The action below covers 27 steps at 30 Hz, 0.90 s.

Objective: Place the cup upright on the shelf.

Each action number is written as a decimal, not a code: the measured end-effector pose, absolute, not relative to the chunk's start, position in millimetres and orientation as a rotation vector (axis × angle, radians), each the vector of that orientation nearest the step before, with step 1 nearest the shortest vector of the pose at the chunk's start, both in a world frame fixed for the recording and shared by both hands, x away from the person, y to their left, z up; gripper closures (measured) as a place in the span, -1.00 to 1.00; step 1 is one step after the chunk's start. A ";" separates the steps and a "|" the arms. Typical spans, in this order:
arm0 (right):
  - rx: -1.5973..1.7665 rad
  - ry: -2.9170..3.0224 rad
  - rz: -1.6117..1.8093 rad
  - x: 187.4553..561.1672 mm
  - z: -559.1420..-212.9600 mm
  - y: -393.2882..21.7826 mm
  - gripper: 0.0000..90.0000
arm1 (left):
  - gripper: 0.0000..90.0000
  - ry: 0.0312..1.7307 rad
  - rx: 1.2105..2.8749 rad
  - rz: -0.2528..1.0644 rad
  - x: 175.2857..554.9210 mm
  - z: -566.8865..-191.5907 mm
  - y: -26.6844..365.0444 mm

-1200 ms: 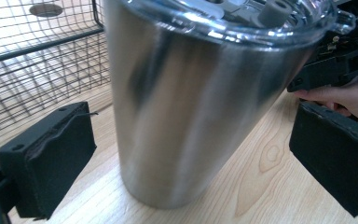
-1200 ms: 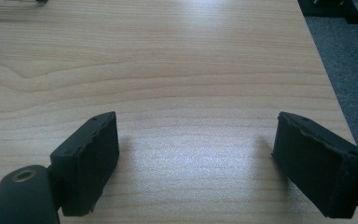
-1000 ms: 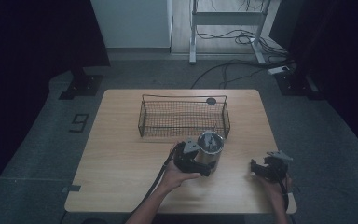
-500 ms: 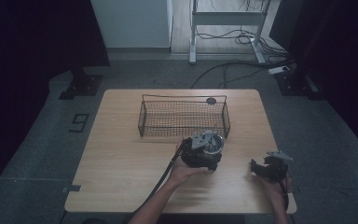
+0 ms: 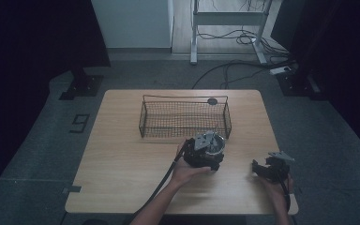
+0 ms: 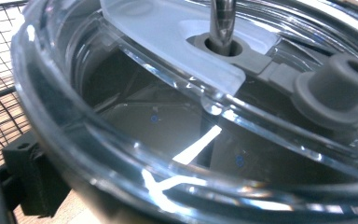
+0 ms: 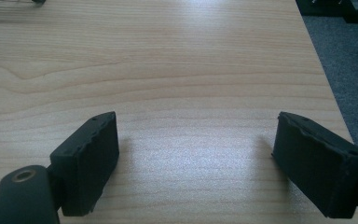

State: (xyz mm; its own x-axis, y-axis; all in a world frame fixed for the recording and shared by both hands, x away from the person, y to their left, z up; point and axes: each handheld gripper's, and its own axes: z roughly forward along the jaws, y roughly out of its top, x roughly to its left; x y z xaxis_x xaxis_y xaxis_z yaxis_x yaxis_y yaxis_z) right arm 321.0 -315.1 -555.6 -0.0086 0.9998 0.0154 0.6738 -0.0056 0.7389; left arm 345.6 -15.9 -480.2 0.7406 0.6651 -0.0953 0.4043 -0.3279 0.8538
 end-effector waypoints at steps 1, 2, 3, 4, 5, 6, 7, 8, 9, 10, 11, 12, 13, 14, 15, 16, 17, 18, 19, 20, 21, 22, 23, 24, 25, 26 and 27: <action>1.733 1.737 0.782 321.0 -555.6 -315.1 -0.69 | -0.96 0.813 1.965 0.337 345.5 -480.2 -15.9; 1.733 1.736 0.782 321.0 -555.6 -315.1 -0.69 | -0.96 0.812 1.965 0.340 345.4 -480.1 -15.9; 1.733 1.737 0.782 321.0 -555.6 -315.1 -0.69 | -0.96 0.811 1.964 0.341 345.4 -480.1 -16.0; 1.733 1.736 0.782 321.0 -555.6 -315.1 -0.69 | -0.95 0.810 1.963 0.344 345.4 -480.1 -15.9; 1.733 1.736 0.782 321.0 -555.6 -315.1 -0.69 | -0.95 0.803 1.964 0.349 345.2 -480.0 -15.8; 1.733 1.736 0.782 321.0 -555.6 -315.1 -0.69 | -0.95 0.803 1.964 0.349 345.2 -480.0 -15.8; 1.733 1.736 0.782 321.0 -555.6 -315.1 -0.69 | -0.95 0.799 1.964 0.355 345.0 -479.9 -15.6; 1.734 1.736 0.781 321.1 -555.5 -315.1 -0.69 | -0.94 0.798 1.963 0.358 344.8 -479.8 -15.6; 1.734 1.736 0.781 321.1 -555.6 -315.1 -0.69 | -0.94 0.798 1.962 0.362 344.8 -479.6 -15.5; 1.733 1.736 0.781 321.1 -555.6 -315.2 -0.69 | -0.94 0.800 1.960 0.365 344.6 -479.4 -15.5; 1.733 1.736 0.781 321.3 -555.6 -315.6 -0.69 | -0.93 0.801 1.960 0.367 344.5 -479.0 -15.2; 1.733 1.736 0.781 321.3 -555.6 -315.6 -0.69 | -0.93 0.801 1.959 0.366 344.5 -478.7 -14.9; 1.734 1.735 0.780 321.4 -555.6 -315.8 -0.69 | -0.92 0.802 1.953 0.355 344.8 -477.6 -13.2; 1.734 1.735 0.780 321.4 -555.6 -315.8 -0.69 | -0.92 0.802 1.953 0.355 344.8 -477.6 -13.2; 1.735 1.734 0.780 321.4 -555.6 -315.9 -0.69 | -0.92 0.804 1.945 0.352 344.8 -476.7 -12.1; 1.735 1.734 0.780 321.4 -555.6 -315.9 -0.69 | -0.92 0.804 1.940 0.352 344.7 -475.4 -10.7; 1.736 1.733 0.779 321.5 -555.6 -315.9 -0.69 | -0.92 0.796 1.937 0.352 344.0 -472.1 -7.7; 1.736 1.733 0.779 321.5 -555.6 -315.9 -0.69 | -0.91 0.796 1.937 0.352 344.0 -472.1 -7.7; 1.736 1.732 0.779 321.5 -555.6 -315.9 -0.69 | -0.91 0.790 1.937 0.353 343.5 -469.9 -5.6; 1.737 1.732 0.779 321.4 -555.6 -316.0 -0.69 | -0.91 0.788 1.937 0.359 342.9 -468.2 -3.9; 1.737 1.732 0.779 321.5 -555.6 -316.0 -0.69 | -0.91 0.787 1.935 0.365 342.4 -466.6 -2.3; 1.737 1.732 0.778 321.4 -555.6 -316.0 -0.69 | -0.91 0.787 1.934 0.370 342.0 -465.4 -1.0; 1.737 1.731 0.778 321.4 -555.6 -315.9 -0.69 | -0.91 0.787 1.932 0.374 341.4 -463.3 1.3; 1.737 1.731 0.778 321.4 -555.6 -316.0 -0.69 | -0.91 0.785 1.932 0.376 341.2 -462.1 2.9; 1.737 1.731 0.778 321.5 -555.6 -316.0 -0.69 | -0.91 0.785 1.929 0.380 340.8 -460.0 5.2; 1.737 1.731 0.778 321.5 -555.6 -316.0 -0.69 | -0.91 0.783 1.928 0.382 340.6 -458.9 6.6; 1.737 1.731 0.778 321.4 -555.6 -316.0 -0.69 | -0.91 0.780 1.927 0.386 340.2 -457.0 8.8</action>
